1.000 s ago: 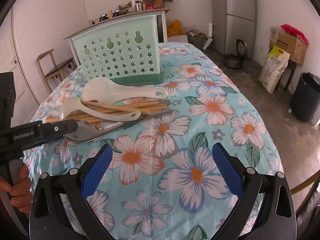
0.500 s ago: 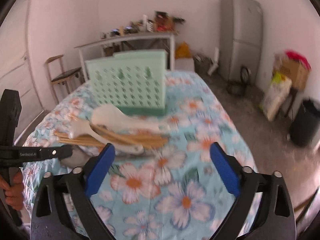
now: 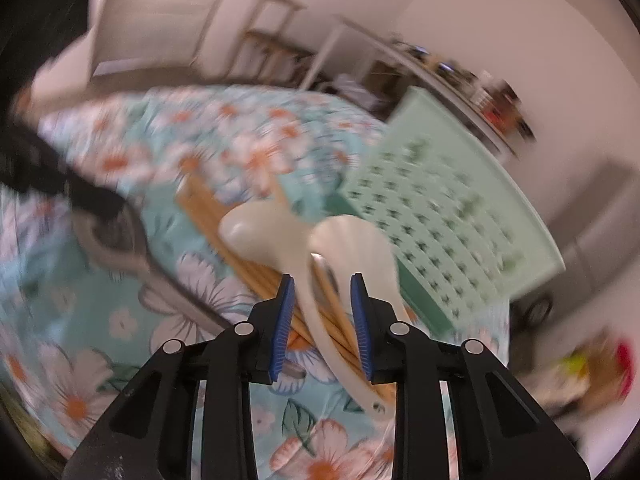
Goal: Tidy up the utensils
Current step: 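Grasp a white rice paddle with the right tool while the left tool grasps a metal spoon, then lift paddle and spoon into the mint holder and open both tools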
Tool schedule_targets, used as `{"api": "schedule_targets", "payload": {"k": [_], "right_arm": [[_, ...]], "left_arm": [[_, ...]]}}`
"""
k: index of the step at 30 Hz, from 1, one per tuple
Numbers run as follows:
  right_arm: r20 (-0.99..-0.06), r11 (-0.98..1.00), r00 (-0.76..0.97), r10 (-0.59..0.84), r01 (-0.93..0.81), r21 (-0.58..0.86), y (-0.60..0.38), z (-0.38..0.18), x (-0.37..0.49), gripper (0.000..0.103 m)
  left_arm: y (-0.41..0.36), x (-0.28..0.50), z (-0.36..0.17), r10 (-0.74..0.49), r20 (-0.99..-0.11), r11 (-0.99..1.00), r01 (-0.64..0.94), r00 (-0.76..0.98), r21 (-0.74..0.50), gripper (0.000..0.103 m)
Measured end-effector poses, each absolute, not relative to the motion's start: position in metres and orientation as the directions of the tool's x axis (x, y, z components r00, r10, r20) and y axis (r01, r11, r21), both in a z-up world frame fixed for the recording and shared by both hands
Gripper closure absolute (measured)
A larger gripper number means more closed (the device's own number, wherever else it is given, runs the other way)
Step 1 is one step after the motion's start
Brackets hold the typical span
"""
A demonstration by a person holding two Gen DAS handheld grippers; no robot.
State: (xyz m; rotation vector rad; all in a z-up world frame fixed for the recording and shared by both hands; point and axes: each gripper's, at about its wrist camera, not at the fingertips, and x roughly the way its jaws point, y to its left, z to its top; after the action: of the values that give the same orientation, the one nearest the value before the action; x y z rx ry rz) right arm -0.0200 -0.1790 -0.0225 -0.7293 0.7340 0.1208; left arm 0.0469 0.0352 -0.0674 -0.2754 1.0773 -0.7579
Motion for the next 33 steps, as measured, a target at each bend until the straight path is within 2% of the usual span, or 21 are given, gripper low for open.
{"api": "schedule_targets", "payload": {"k": [3, 6, 10, 18, 22, 27, 33], "right_arm": [[-0.669, 0.690, 0.727, -0.155, -0.405, -0.600, -0.171, -0.034, -0.014, 0.078], [-0.669, 0.653, 0.722, -0.176, -0.423, -0.629, -0.169, -0.038, -0.009, 0.086], [-0.672, 0.685, 0.719, -0.179, -0.399, -0.609, -0.171, -0.029, 0.001, 0.093], [-0.672, 0.741, 0.720, -0.174, -0.354, -0.571, -0.173, -0.025, 0.009, 0.100], [-0.664, 0.831, 0.738, -0.120, -0.290, -0.474, -0.186, -0.001, 0.004, 0.101], [-0.653, 0.955, 0.757, -0.013, -0.185, -0.234, -0.221, 0.035, 0.001, 0.101], [-0.562, 0.997, 0.825, 0.057, -0.081, -0.018, -0.259, 0.074, -0.019, 0.101]], "left_arm": [[0.034, 0.049, -0.069, -0.687, -0.683, 0.709, 0.433, 0.247, -0.557, 0.098], [0.037, 0.051, -0.071, -0.703, -0.671, 0.694, 0.435, 0.236, -0.574, 0.098], [0.038, 0.052, -0.072, -0.717, -0.657, 0.680, 0.436, 0.231, -0.589, 0.098], [0.040, 0.052, -0.073, -0.728, -0.644, 0.672, 0.430, 0.235, -0.603, 0.098], [0.041, 0.049, -0.068, -0.722, -0.638, 0.682, 0.434, 0.269, -0.589, 0.100], [0.048, 0.044, -0.052, -0.715, -0.613, 0.695, 0.437, 0.337, -0.571, 0.101], [0.060, 0.041, -0.005, -0.713, -0.523, 0.701, 0.475, 0.467, -0.532, 0.101]]}}
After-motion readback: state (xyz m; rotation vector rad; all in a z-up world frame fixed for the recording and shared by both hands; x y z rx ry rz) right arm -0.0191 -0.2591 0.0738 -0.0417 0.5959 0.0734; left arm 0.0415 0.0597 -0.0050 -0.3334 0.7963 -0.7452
